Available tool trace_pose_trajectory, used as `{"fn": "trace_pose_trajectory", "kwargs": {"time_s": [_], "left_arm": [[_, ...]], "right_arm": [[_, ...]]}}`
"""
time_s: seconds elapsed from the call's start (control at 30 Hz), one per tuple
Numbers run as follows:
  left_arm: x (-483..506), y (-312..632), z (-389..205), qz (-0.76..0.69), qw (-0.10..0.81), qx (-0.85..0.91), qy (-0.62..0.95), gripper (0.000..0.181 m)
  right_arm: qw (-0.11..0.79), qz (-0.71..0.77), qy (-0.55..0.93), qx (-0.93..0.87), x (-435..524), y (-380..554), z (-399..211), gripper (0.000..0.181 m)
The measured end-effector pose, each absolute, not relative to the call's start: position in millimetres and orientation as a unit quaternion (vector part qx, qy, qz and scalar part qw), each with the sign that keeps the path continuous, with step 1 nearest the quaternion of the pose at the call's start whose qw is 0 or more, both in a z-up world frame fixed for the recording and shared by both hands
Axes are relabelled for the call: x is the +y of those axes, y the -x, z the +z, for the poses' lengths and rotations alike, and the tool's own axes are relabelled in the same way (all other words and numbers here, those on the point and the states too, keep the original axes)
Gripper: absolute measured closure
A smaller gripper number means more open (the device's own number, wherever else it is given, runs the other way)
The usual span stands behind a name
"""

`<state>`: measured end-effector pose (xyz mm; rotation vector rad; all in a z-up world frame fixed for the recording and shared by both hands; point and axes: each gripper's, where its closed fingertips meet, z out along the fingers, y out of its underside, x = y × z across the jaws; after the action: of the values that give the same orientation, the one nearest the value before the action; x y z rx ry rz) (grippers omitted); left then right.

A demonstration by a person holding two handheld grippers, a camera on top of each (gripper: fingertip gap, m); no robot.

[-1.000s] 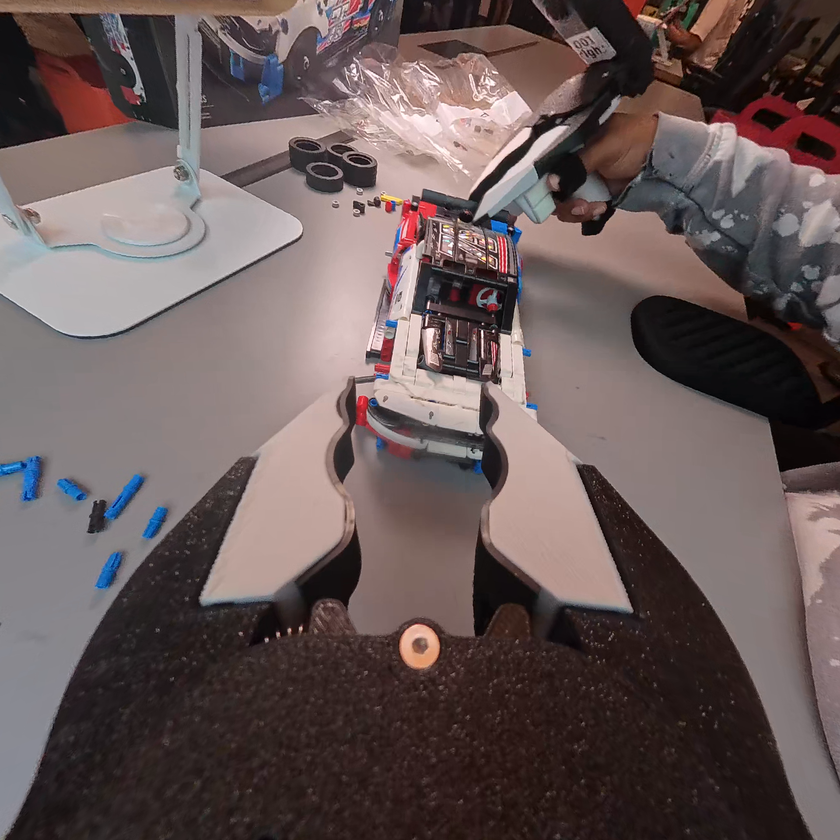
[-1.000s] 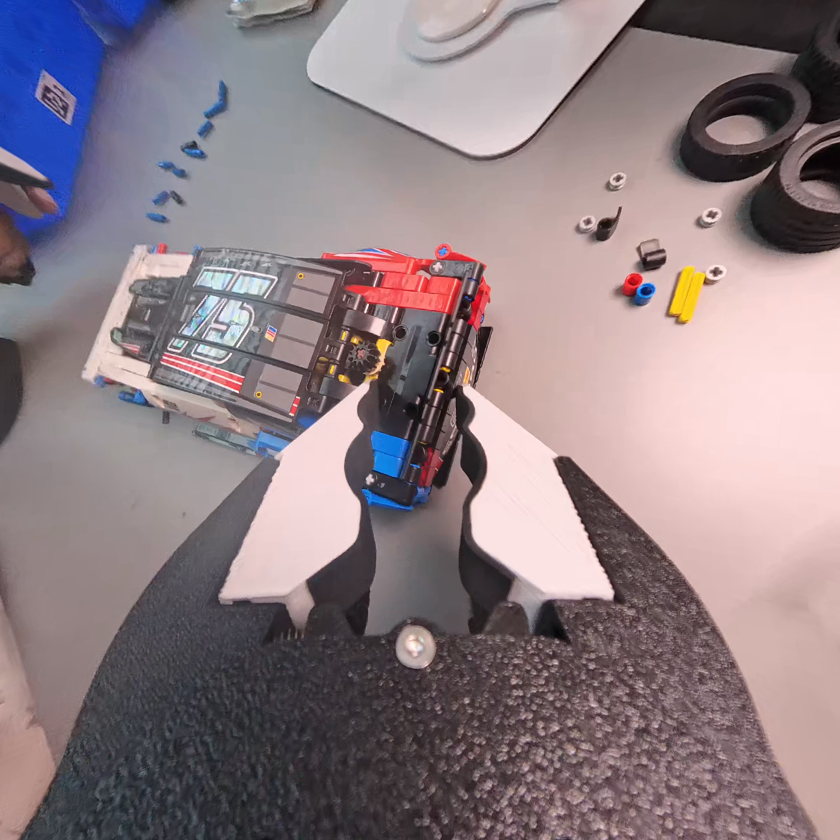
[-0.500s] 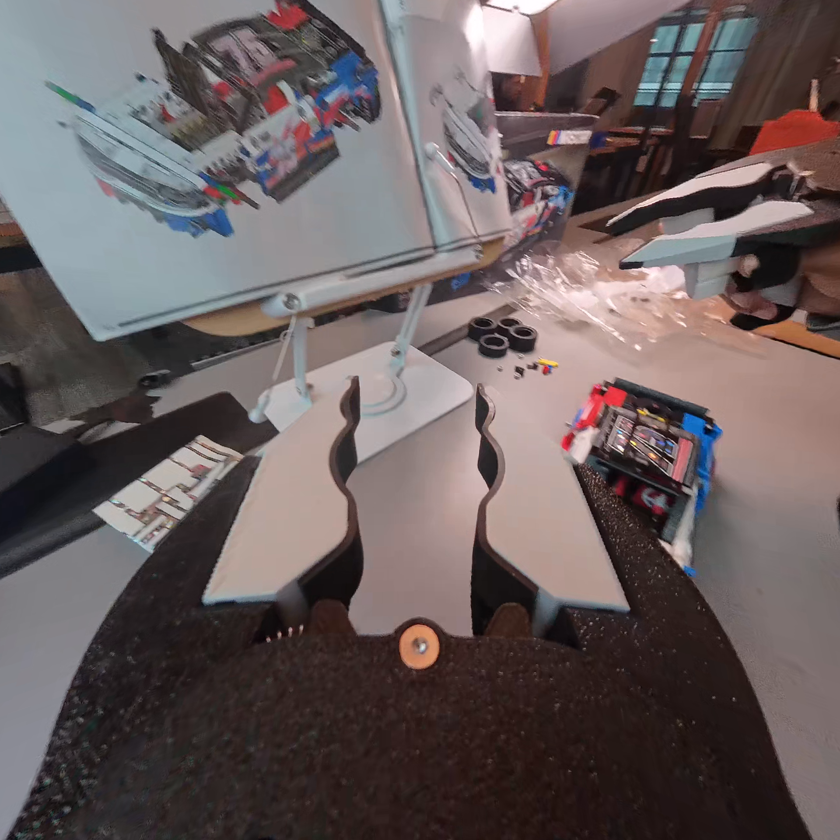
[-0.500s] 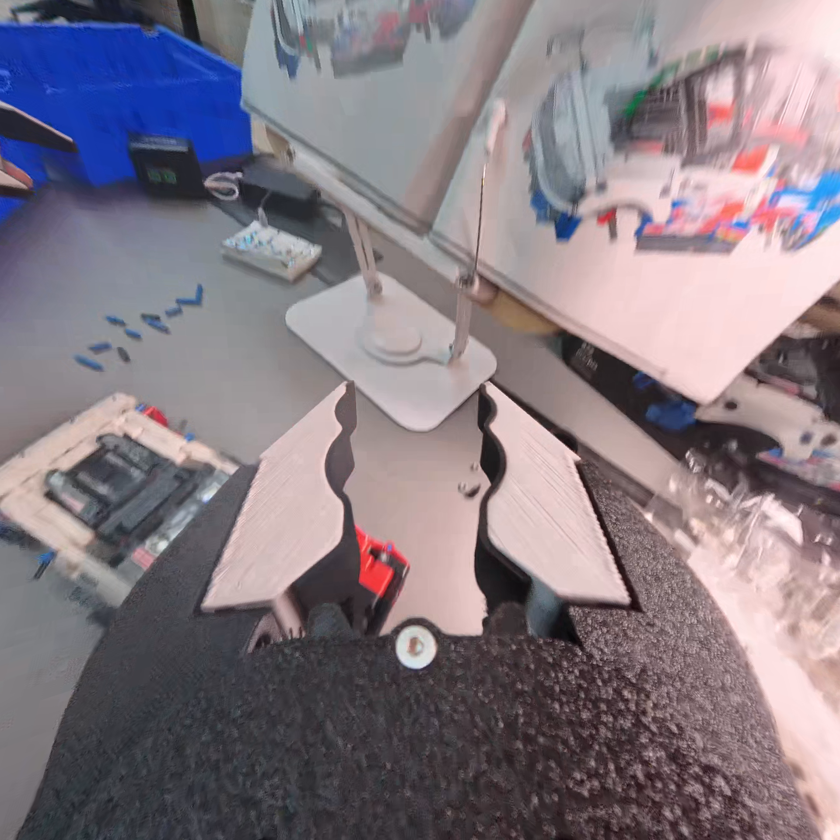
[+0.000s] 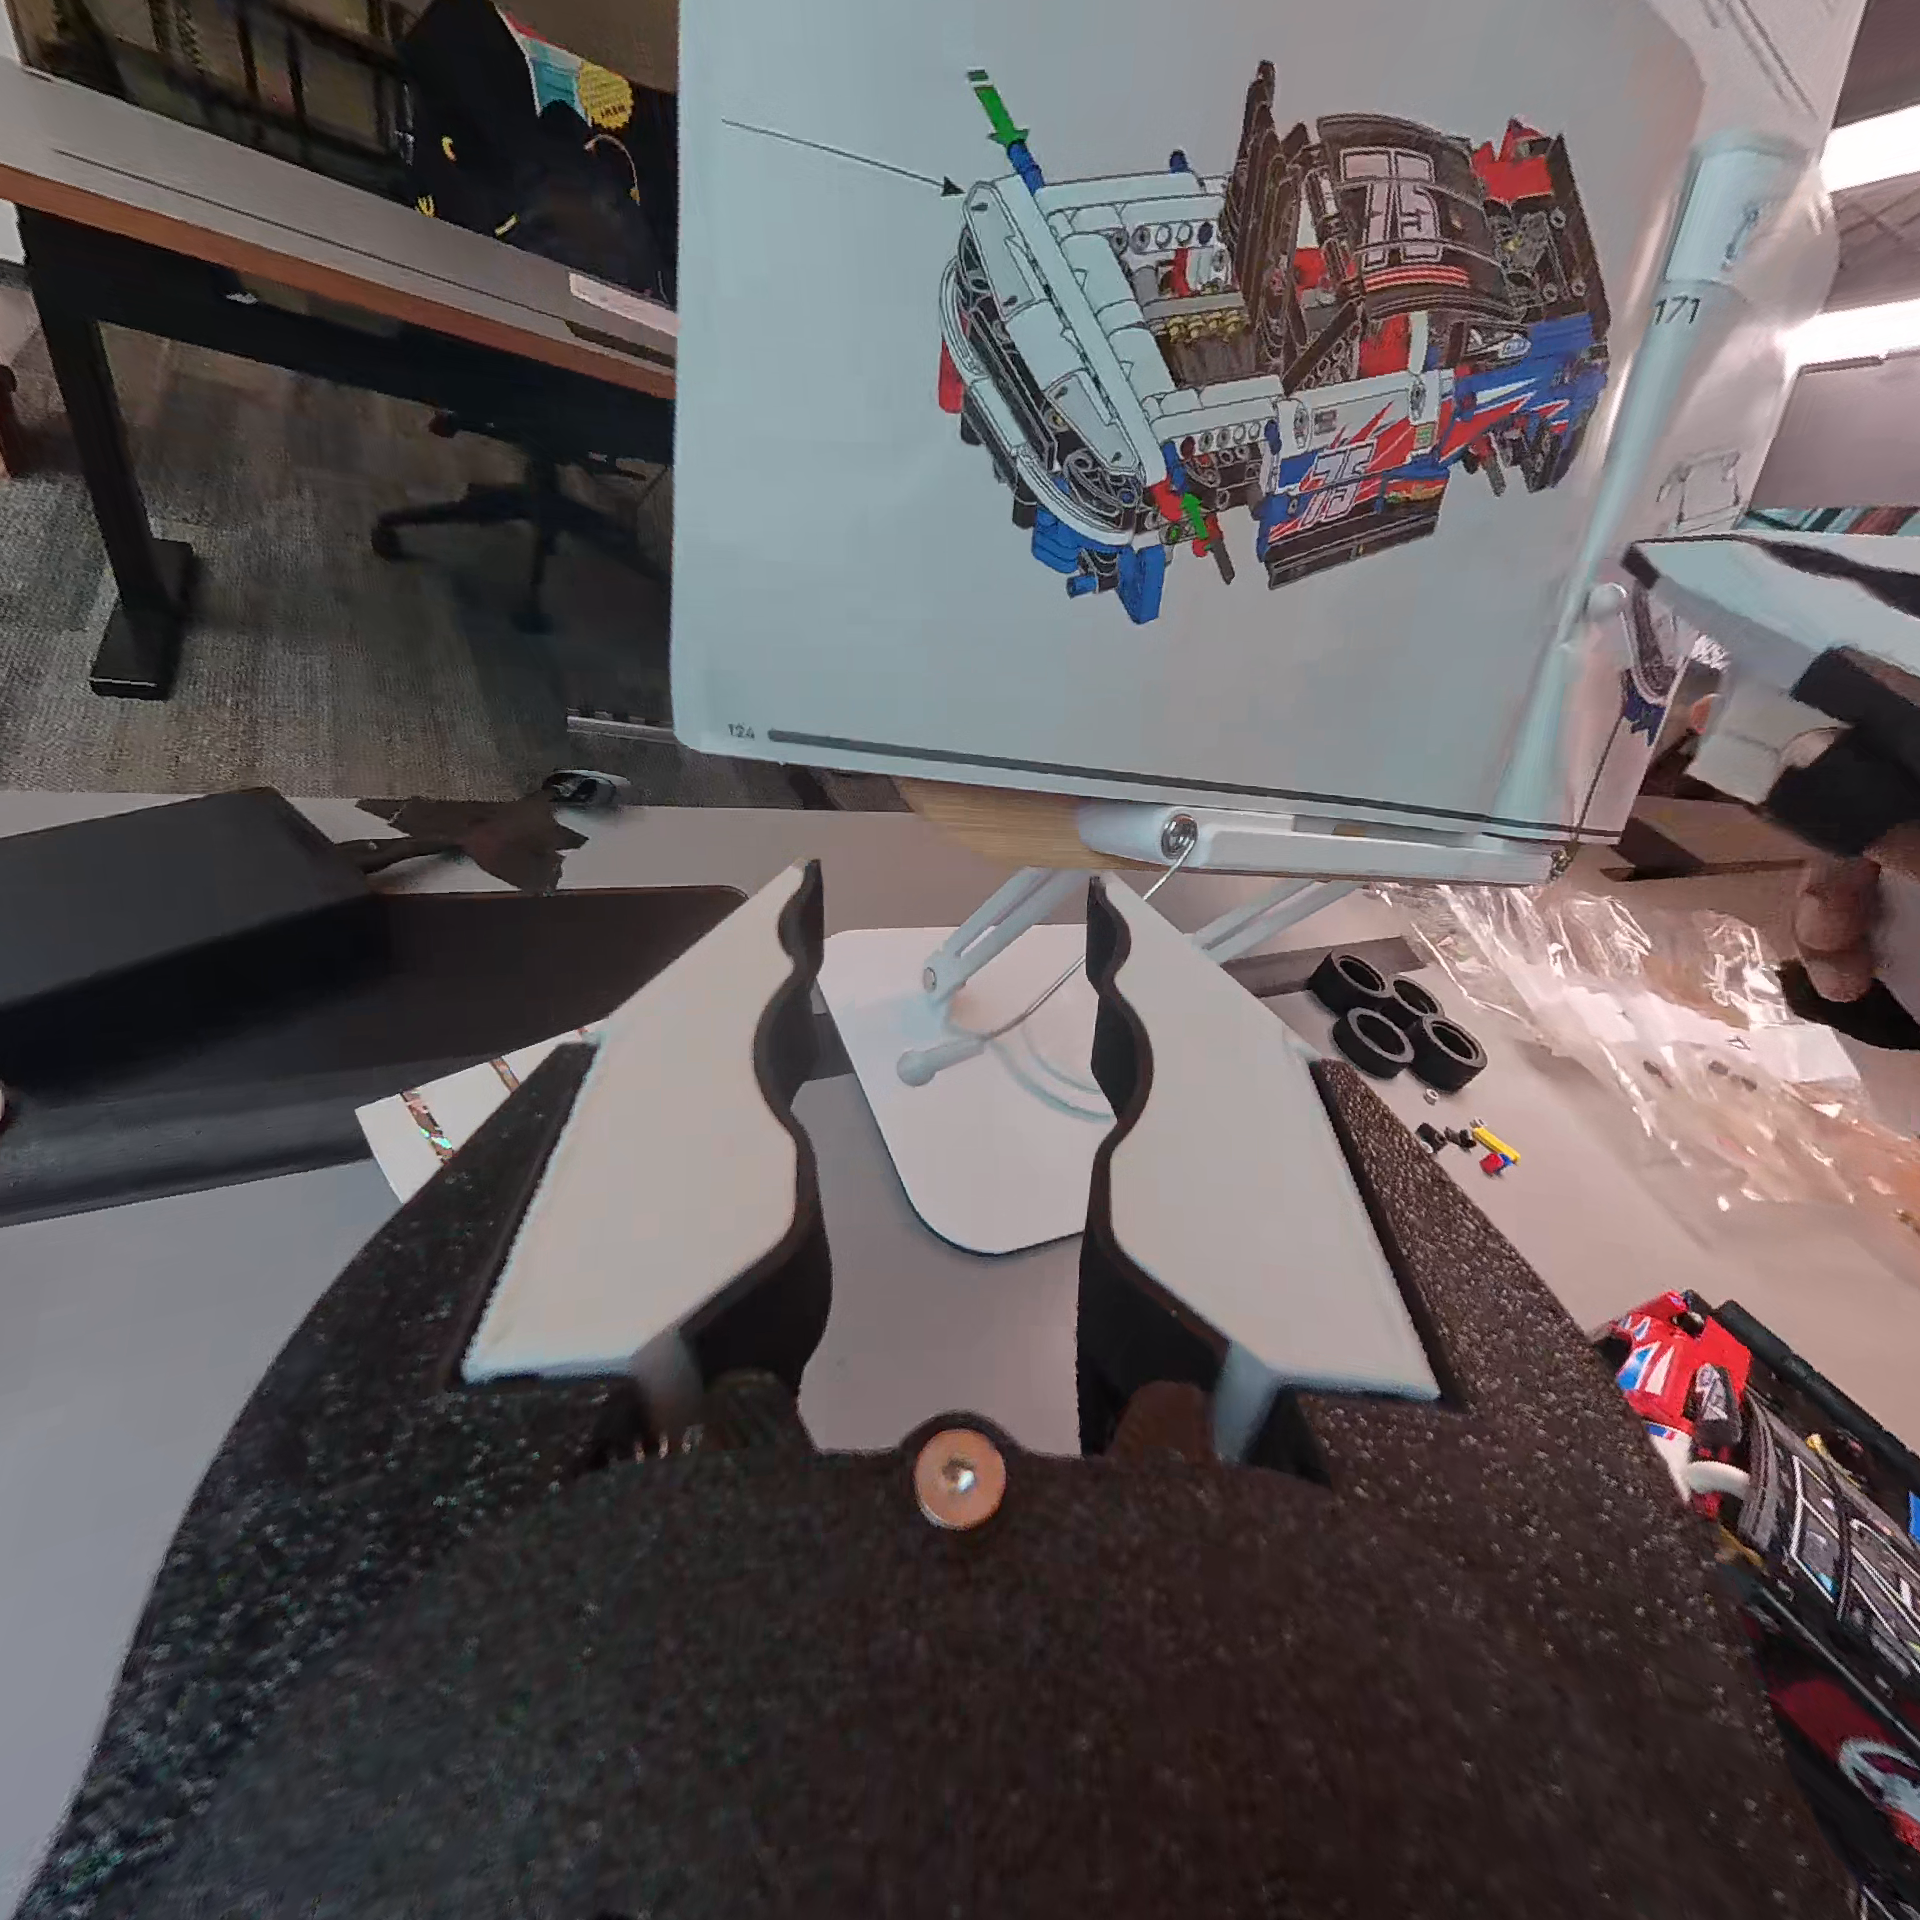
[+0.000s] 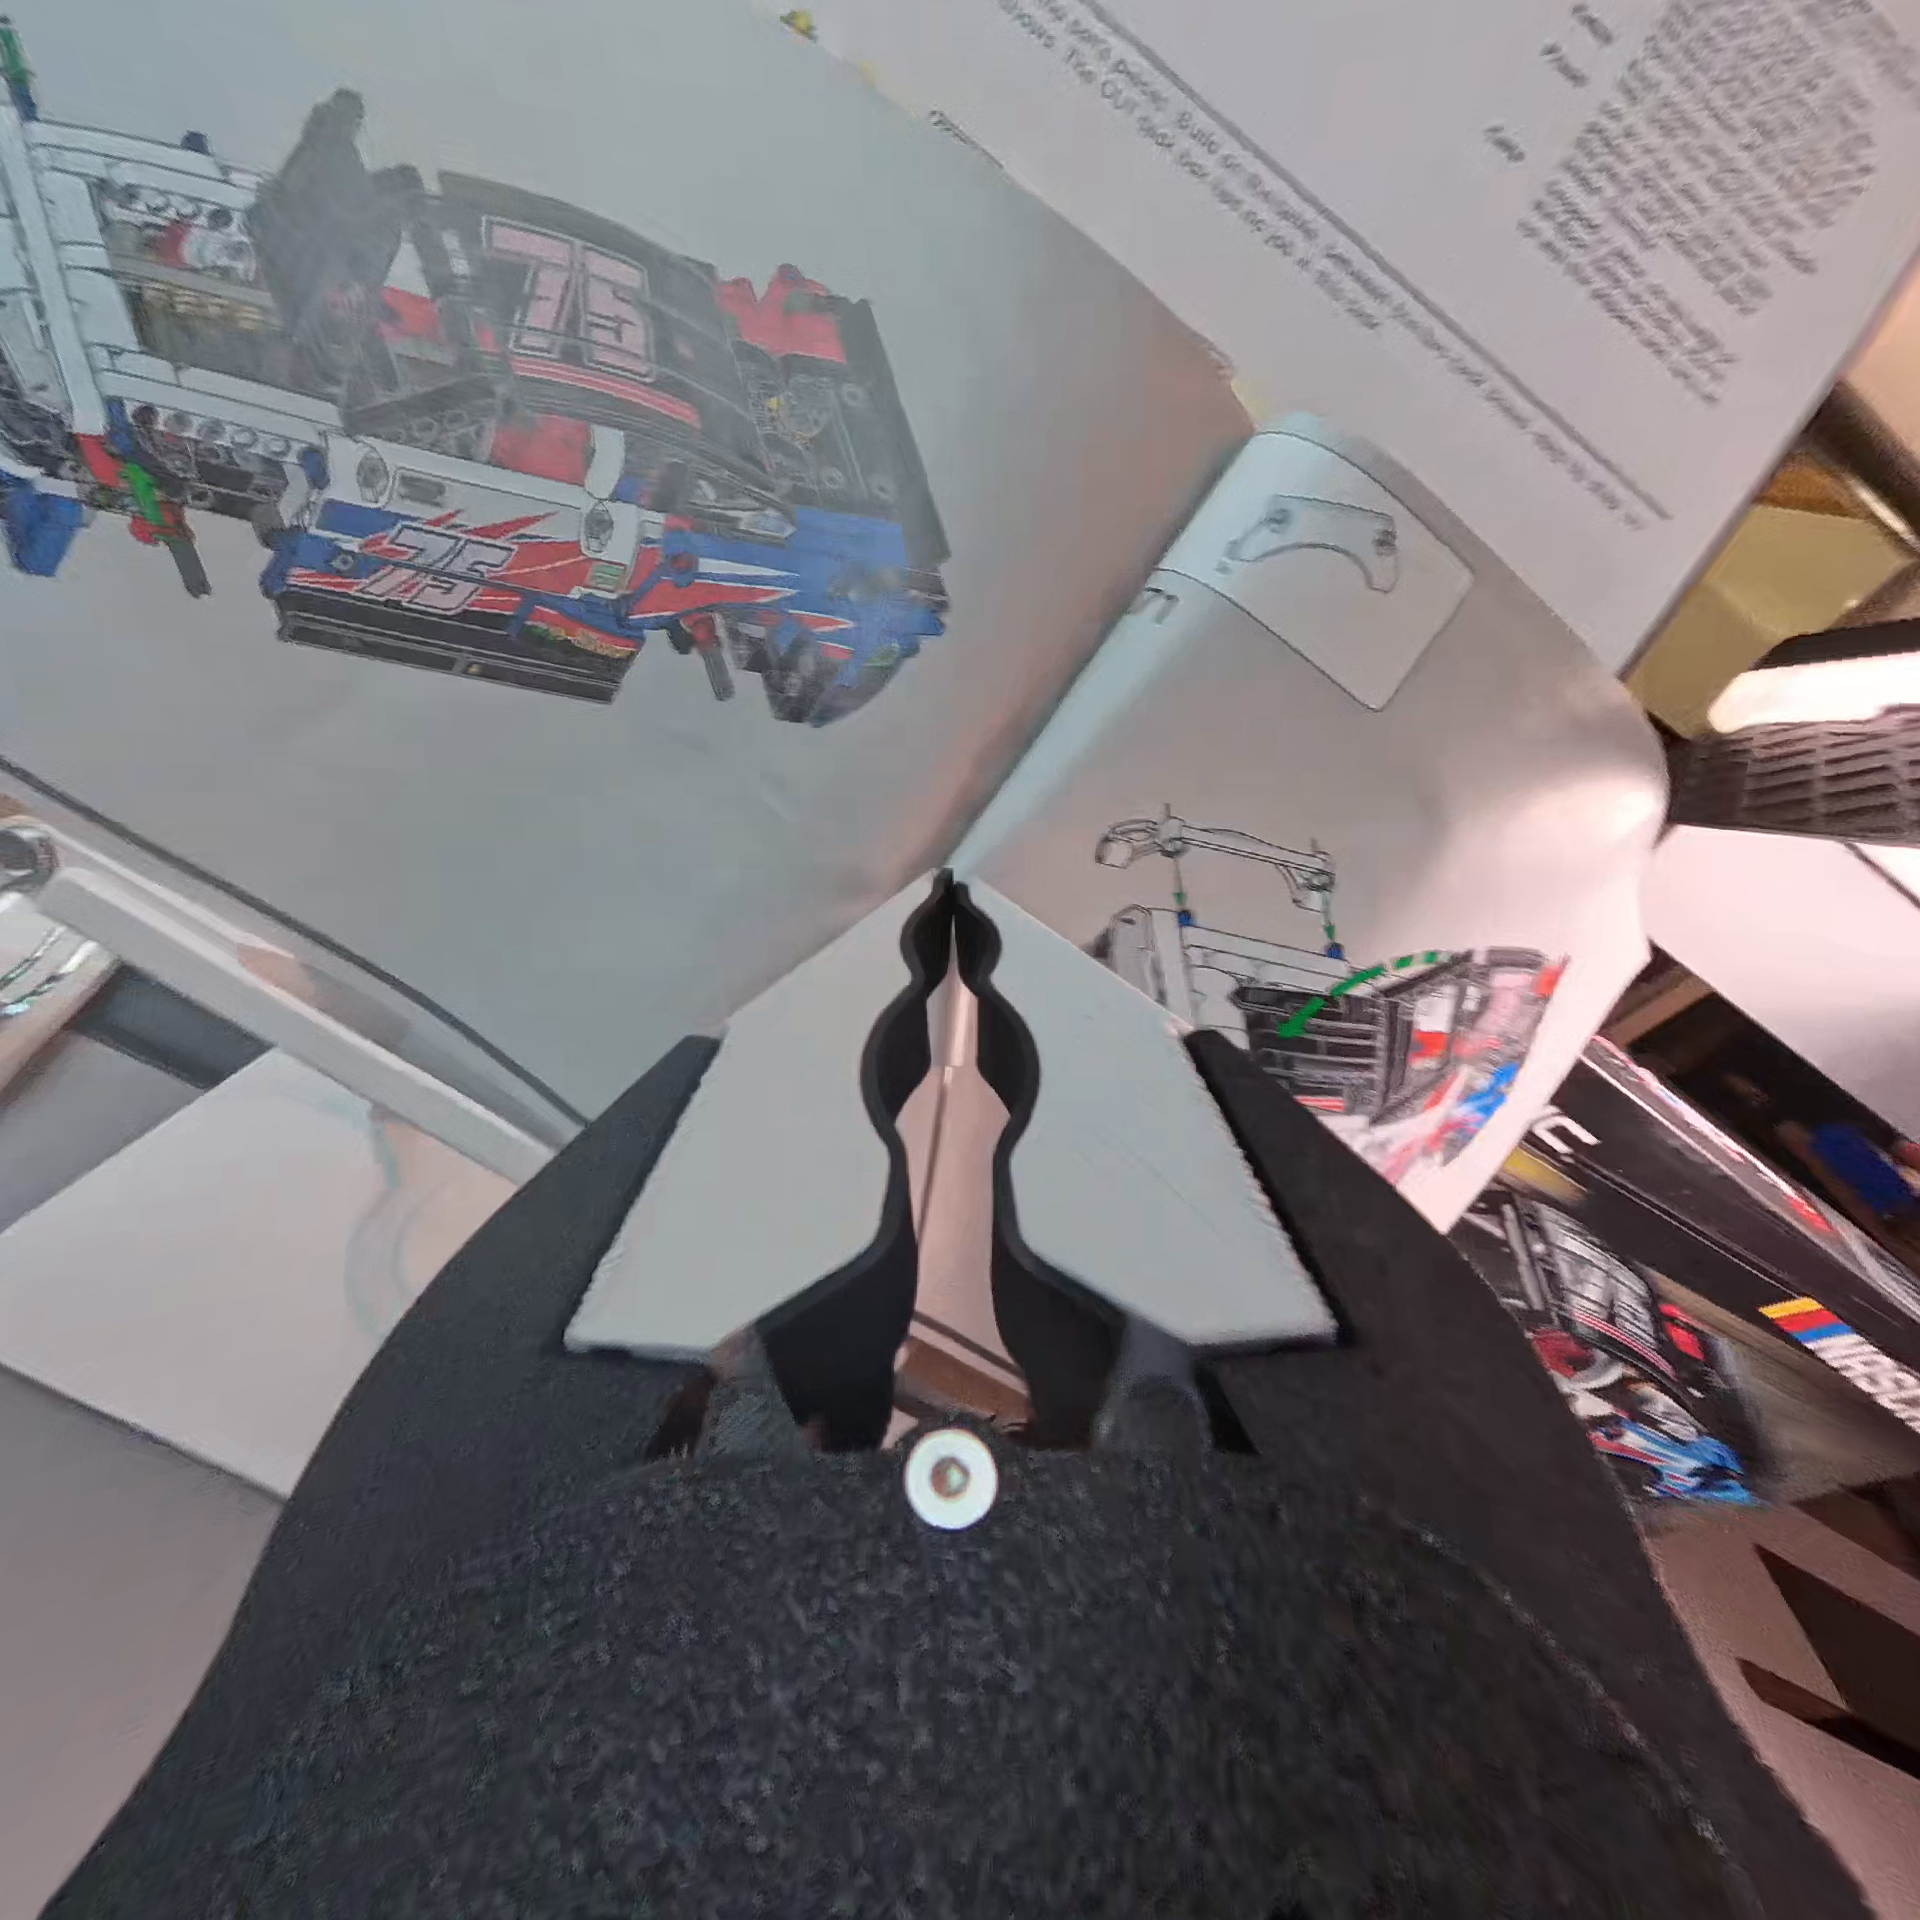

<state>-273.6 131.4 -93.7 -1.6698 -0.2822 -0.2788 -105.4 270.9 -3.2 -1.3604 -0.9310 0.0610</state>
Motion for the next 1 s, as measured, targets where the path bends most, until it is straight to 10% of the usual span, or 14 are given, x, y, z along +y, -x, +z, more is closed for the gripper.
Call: {"fn": "trace_pose_trajectory", "kwargs": {"time_s": [0.33, 0.47, 0.6, 1.0], "left_arm": [[145, 277, -72, -0.087, 0.677, -0.092, 0.725, 0.133], [152, 271, -65, -0.074, 0.686, -0.087, 0.719, 0.134], [155, 260, -58, -0.045, 0.692, -0.066, 0.717, 0.135], [163, 254, -74, -0.007, 0.656, -0.021, 0.754, 0.133]], "right_arm": [[0.65, 0.23, 0.655, -0.308, 285, 13, -30, 0.179], [0.652, 0.203, 0.601, -0.414, 253, 54, -30, 0.136], [0.667, 0.084, 0.569, -0.473, 263, 76, -42, 0.181], [0.524, 0.401, 0.734, -0.162, 286, 4, -100, 0.168]]}}
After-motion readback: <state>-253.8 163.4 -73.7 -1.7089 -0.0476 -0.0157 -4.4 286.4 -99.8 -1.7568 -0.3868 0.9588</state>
